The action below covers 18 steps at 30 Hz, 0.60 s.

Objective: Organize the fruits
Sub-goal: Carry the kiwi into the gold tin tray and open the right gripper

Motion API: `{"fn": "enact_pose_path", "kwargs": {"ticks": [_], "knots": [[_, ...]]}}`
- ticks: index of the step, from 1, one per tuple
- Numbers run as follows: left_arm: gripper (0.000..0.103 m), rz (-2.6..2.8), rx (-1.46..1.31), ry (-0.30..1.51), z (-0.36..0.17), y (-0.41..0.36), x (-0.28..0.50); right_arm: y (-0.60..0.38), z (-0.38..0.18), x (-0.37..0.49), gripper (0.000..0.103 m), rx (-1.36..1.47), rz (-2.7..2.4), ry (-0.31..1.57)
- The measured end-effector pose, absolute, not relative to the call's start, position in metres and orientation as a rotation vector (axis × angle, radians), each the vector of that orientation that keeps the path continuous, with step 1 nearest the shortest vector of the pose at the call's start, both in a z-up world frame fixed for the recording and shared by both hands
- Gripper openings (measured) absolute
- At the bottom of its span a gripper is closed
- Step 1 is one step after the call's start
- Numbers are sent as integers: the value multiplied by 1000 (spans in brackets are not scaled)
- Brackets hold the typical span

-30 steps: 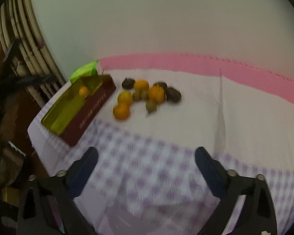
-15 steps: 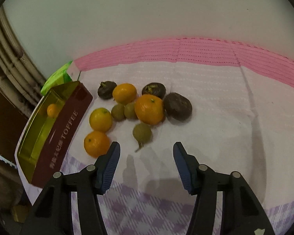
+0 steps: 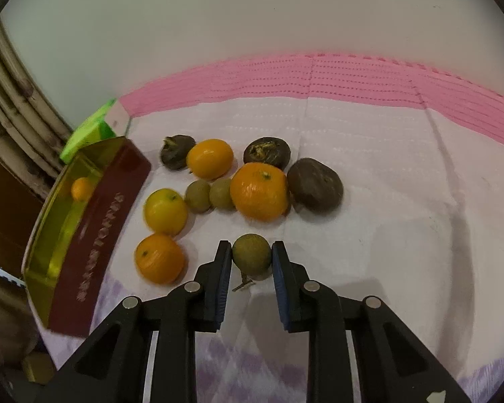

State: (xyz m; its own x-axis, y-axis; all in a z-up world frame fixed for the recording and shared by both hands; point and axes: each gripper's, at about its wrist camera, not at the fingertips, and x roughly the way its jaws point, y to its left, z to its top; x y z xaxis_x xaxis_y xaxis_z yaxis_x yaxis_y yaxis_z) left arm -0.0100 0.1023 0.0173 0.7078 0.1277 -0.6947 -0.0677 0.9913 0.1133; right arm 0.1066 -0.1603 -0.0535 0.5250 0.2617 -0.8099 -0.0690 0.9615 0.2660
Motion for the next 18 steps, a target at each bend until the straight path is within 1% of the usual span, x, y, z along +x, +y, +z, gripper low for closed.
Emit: {"fn": "enact_pose_path", "kwargs": {"ticks": [2,4,9,13,18], "knots": [[78,118,80,758,21,103,-11,-160,-41,96,23,240,241,975],[78,127,73,751,23,105,-11,-147,-15,85,23,211,302,924],[78,145,55,760,24,110,-11,-96,28,98,23,157,448,870],[79,173,75,776,21,113,-8,-50,33,111,23,91,520,878],[79,181,42,818,16,125,-3,-5,21,135,23,19,547,920]]}}
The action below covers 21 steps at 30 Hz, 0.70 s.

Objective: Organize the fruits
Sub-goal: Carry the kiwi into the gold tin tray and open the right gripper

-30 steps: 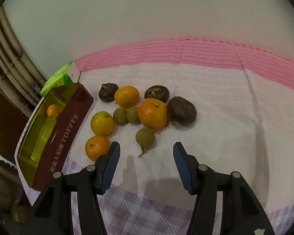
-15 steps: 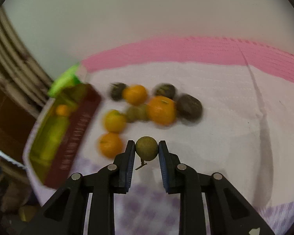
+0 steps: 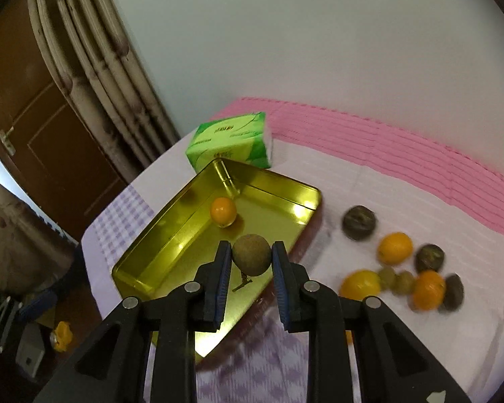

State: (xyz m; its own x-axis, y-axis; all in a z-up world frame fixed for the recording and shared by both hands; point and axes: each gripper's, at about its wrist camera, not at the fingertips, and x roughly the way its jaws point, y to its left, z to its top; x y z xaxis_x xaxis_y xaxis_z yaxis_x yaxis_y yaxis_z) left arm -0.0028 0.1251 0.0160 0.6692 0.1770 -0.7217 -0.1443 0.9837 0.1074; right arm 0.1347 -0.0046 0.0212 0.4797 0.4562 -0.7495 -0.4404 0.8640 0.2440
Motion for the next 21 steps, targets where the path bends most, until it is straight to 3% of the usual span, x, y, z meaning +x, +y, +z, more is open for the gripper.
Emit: {"fn": "enact_pose_path", "kwargs": {"ticks": [21], "knots": [[86,189,-46,914,3,149,12,47,-21,199,23,-30,457,1024]]}}
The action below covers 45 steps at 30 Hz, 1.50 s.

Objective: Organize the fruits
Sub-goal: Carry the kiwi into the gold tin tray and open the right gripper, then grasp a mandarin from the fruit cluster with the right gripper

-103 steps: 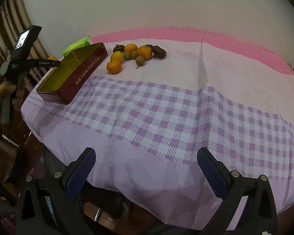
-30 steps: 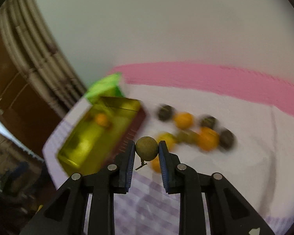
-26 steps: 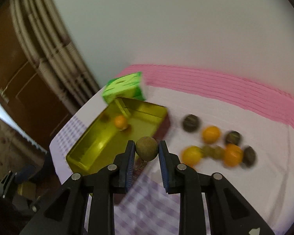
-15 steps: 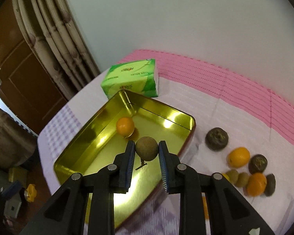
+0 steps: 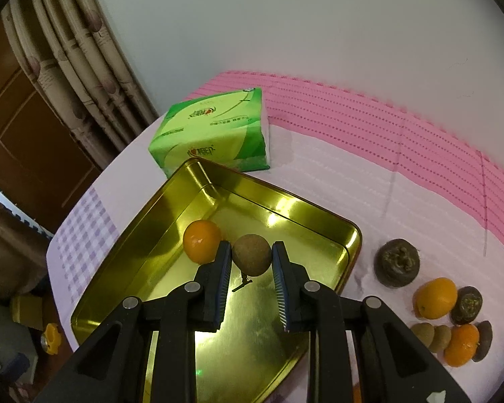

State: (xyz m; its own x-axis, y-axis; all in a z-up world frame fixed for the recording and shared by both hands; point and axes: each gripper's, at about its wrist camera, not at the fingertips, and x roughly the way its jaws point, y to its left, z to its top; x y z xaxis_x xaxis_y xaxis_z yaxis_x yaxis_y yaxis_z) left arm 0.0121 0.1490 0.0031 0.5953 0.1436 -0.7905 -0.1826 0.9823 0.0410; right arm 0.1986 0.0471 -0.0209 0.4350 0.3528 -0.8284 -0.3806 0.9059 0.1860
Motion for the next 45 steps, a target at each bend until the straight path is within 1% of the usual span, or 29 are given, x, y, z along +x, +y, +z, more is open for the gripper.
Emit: {"fn": "enact_pose_path", "kwargs": {"ticks": [20,27,29,37,39,41,45], "knots": [[88,211,-63,920,2,155,14,74,-30,218,23,-37,451,1040],[89,215,-53,922,2,154,13,61,-12,211,24,29,458,989],[89,215,-53,922,2,154,14,54,-7,206,27,58,461,978],[89,219,-19,912,3,149,12,20,13,165,32,116,478,909],[90,220,-15,910,3,148,12,6,17,148,34,118,477,882],[90,220,-11,908,3,148,11,-10,19,130,39,114,467,862],[91,218,7,903,4,144,10,-41,13,101,45,119,429,863]]}}
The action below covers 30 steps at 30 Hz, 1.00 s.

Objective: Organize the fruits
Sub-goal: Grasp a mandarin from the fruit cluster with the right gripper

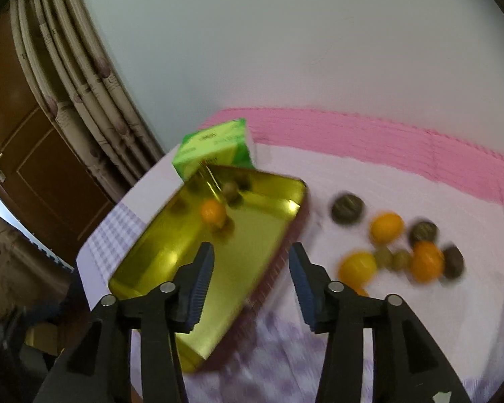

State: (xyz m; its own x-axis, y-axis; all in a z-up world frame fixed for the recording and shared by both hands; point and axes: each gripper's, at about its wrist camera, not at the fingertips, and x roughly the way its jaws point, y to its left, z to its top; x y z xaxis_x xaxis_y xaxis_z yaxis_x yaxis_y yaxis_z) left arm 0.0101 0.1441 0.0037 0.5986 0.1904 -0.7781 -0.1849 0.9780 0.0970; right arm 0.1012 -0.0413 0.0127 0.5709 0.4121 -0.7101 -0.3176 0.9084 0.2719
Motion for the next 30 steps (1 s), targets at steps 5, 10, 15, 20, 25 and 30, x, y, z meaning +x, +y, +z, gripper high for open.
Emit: {"fn": "enact_pose_path", "kwargs": {"ticks": [5,10,15,20,25,30], "knots": [[92,216,36,895,4,137,9,-76,-1,77,53,113,368,889],[92,215,57,893,3,132,8,-108,-19,65,56,138,309,925],[92,219,77,890,2,128,8,-121,-25,64,59,156,290,923],[92,220,90,889,1,126,8,-120,-27,69,62,149,294,925],[92,219,95,896,-1,126,10,-112,-35,81,63,136,311,947],[92,218,96,898,-1,125,10,-99,-46,100,63,104,318,972]]}}
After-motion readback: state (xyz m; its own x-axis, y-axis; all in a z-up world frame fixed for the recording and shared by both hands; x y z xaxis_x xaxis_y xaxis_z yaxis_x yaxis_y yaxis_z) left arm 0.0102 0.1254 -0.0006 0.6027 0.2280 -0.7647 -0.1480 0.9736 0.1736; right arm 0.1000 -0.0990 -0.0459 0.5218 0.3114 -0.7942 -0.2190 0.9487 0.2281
